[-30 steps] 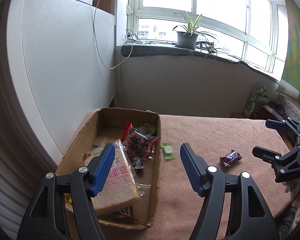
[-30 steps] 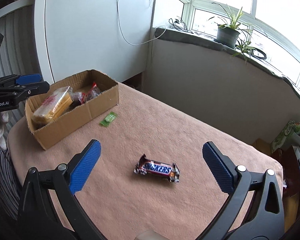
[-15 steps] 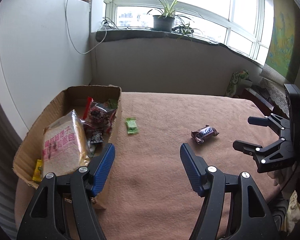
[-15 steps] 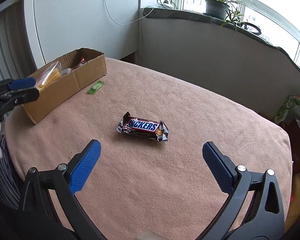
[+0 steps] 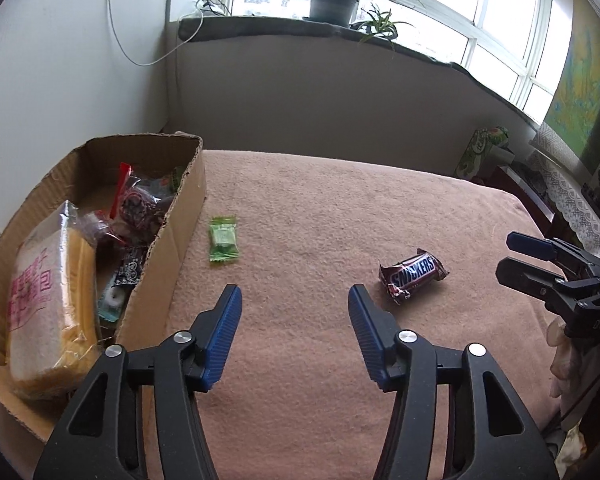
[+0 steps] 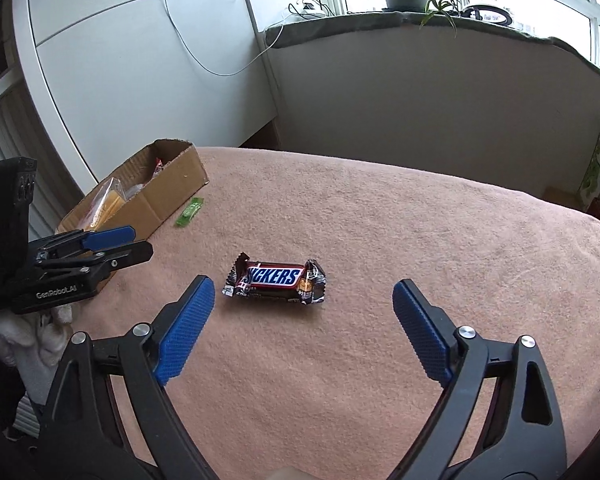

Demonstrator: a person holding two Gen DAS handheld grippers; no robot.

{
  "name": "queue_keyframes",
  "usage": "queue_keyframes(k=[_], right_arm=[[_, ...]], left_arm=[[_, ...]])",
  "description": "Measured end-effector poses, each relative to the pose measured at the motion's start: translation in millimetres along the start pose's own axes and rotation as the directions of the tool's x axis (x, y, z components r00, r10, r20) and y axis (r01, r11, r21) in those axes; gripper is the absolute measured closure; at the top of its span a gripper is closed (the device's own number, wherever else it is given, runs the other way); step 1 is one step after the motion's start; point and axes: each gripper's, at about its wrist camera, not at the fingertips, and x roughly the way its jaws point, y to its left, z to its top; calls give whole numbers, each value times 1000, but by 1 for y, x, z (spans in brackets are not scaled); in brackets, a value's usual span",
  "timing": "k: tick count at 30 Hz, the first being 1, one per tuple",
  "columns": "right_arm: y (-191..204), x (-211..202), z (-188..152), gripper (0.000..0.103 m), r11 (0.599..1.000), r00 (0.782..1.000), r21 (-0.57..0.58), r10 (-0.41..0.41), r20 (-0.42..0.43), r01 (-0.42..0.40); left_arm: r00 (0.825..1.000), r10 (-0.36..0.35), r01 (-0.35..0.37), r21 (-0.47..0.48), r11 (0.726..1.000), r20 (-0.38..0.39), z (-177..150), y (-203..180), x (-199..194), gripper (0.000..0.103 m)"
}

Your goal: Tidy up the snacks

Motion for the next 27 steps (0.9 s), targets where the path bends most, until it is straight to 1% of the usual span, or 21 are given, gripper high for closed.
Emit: queue_keyframes(k=[3, 4, 6, 9, 12, 16, 23, 24, 25, 27], right_arm=[[-4, -2, 1, 13, 1000, 1000, 5, 13, 20, -13], [-5, -2, 1, 14, 1000, 999, 3, 18, 28, -18], [-5, -1, 1, 14, 999, 999, 2, 34, 42, -34], [-4, 5, 1, 14, 997, 996, 2, 71, 45, -72], [-1, 10, 1, 14, 996, 995, -14, 92, 49, -91], [1, 13, 1, 14, 991, 989, -18, 130, 63, -129], [7, 17, -1, 14, 985, 983, -30, 169, 75, -167], [8, 17, -1, 14, 985, 982, -32, 172, 74, -170], [7, 18, -2, 14, 985, 982, -30, 174, 73, -172], [4, 19, -3, 14, 984, 981, -21, 178, 73, -177]], left_arm=[[999, 27, -27, -22, 999, -20, 4, 2, 16, 64], [999, 30, -31, -37, 999, -28, 5, 4, 21, 65], [998, 44, -47, -51, 998, -43, 8, 6, 32, 67], [993, 110, -113, -48, 992, -50, 10, 6, 44, 67], [984, 169, -172, -72, 982, -54, 12, 10, 52, 67], [974, 216, -220, -54, 974, -67, 15, 10, 62, 67], [966, 238, -241, -11, 971, -95, 31, 5, 83, 67], [969, 228, -230, -9, 973, -91, 35, 4, 85, 67], [976, 199, -201, -5, 980, -83, 37, 3, 86, 67], [983, 156, -155, 15, 988, -96, 39, 0, 92, 67]])
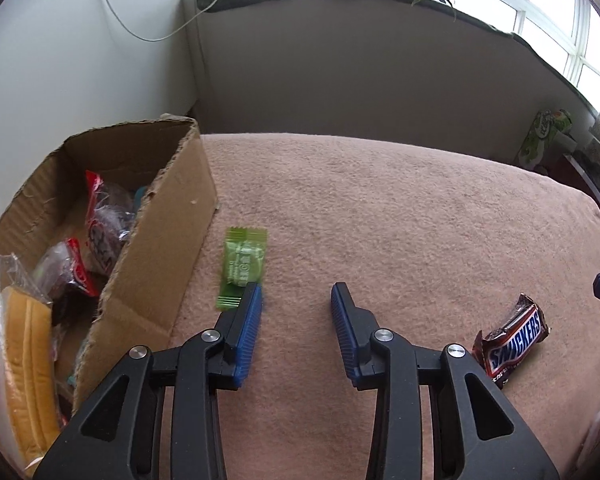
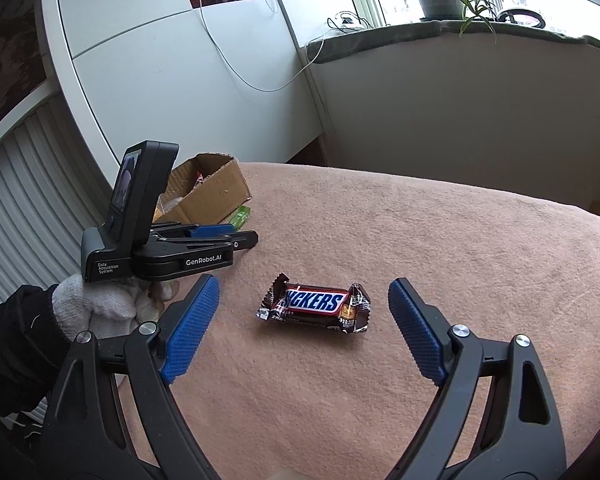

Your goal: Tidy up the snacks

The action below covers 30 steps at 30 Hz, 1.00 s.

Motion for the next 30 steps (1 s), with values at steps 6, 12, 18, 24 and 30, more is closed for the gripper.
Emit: queue_keyframes(k=[6, 12, 18, 24, 30], right_arm=[[-8, -1, 12, 16, 1000, 1000, 7, 24, -13, -24], [-14, 39, 68, 70, 993, 983, 1, 117, -142, -118], [23, 111, 100, 76, 983, 943, -36, 163, -289, -181], [53, 179, 104, 79, 988, 912, -29, 131, -389, -154], [55, 224, 104, 85, 993, 896, 34, 119, -428, -115]], left_arm=[[999, 24, -23, -30, 999, 31, 7, 7, -8, 67], [997, -45, 45, -4, 999, 63, -8, 3, -43, 67], [992, -88, 92, -32, 995, 95, -33, 22, -74, 67], [984, -125, 137, -90, 986, 126, -54, 47, -103, 67], [977, -140, 162, -129, 978, 163, -66, 68, -121, 67]])
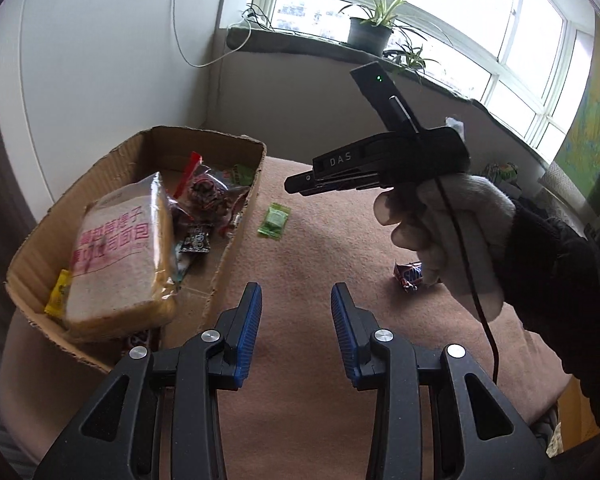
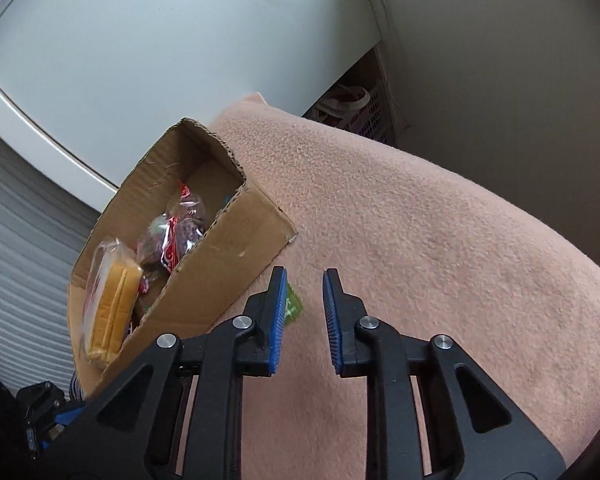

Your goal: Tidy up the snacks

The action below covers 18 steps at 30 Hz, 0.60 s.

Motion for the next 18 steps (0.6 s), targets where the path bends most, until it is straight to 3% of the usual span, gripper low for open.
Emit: queue_keyframes(k=[11, 18], right_arm=[[9, 27, -1, 90, 999, 998, 1, 32, -62, -32], [43, 16, -33, 91, 980, 992, -197, -23, -128, -3]], left_arm=[[999, 0, 4, -91, 996, 37, -6, 33, -29, 67], [999, -11, 15, -94, 996, 41, -8, 30, -31, 67]])
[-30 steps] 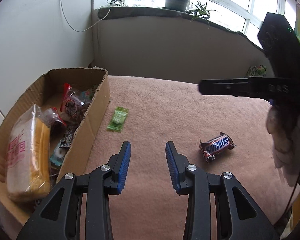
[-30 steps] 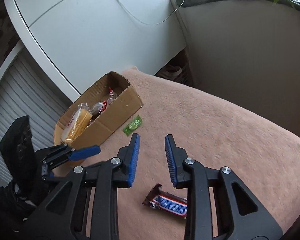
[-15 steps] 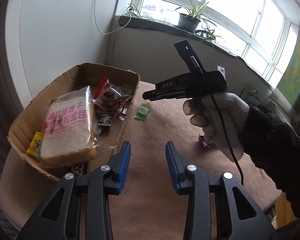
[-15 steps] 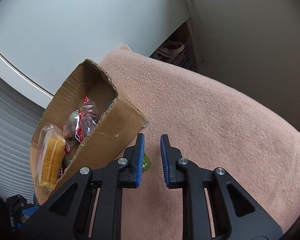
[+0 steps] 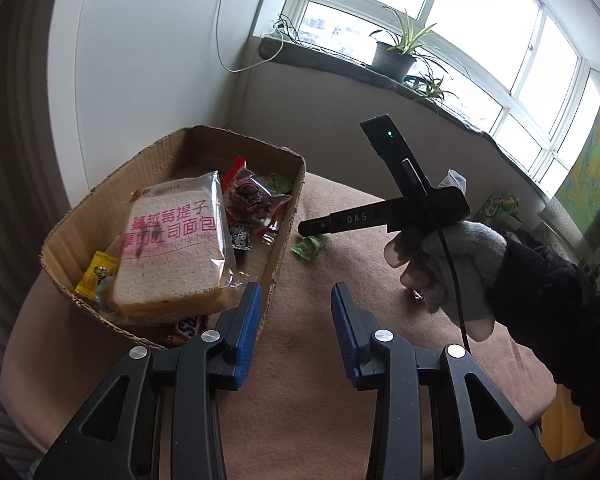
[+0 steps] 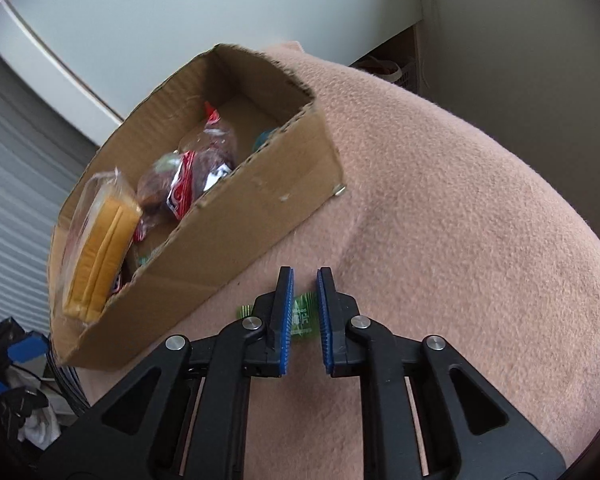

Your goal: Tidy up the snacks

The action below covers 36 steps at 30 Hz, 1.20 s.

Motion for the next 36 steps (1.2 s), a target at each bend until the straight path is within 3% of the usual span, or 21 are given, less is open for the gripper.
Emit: queue_keyframes(k=[4, 8, 13, 18, 19, 22, 23, 27, 36], right_arm=[[28, -5, -21, 91, 987, 996, -148, -74, -47, 66], [44, -14, -51, 91, 971, 993, -227, -94, -73, 75], [46, -35, -89, 91, 973, 994, -217, -88, -63, 72], [33, -77, -115, 89, 994, 995, -88, -52, 88, 60], [30, -88, -121, 81, 995, 992, -78, -59, 112, 68], [13, -105, -123, 39, 988, 979, -75, -120, 165, 134], [8, -110, -125, 35, 984, 974, -80, -143, 175, 159], [-2, -116, -128, 33, 963, 964, -130, -216, 154, 237], [-9, -85, -135, 32, 933, 963, -238, -255, 92, 270]], left_arm=[[1000, -3, 3, 5, 1000, -1, -3, -3, -1, 67], [1000, -8, 8, 9, 1000, -11, -6, -6, -1, 67], [999, -20, 22, 53, 998, -40, -13, -21, 6, 67], [994, -51, 60, 102, 993, -95, -19, -42, 24, 67], [993, -50, 63, 117, 991, -108, -20, -47, 28, 64], [989, -44, 69, 181, 981, -140, -22, -61, 40, 60], [988, -41, 71, 201, 977, -148, -22, -65, 44, 60], [983, -12, 66, 295, 953, -183, -22, -81, 62, 60], [967, 32, 79, 416, 906, -254, -30, -100, 96, 59]])
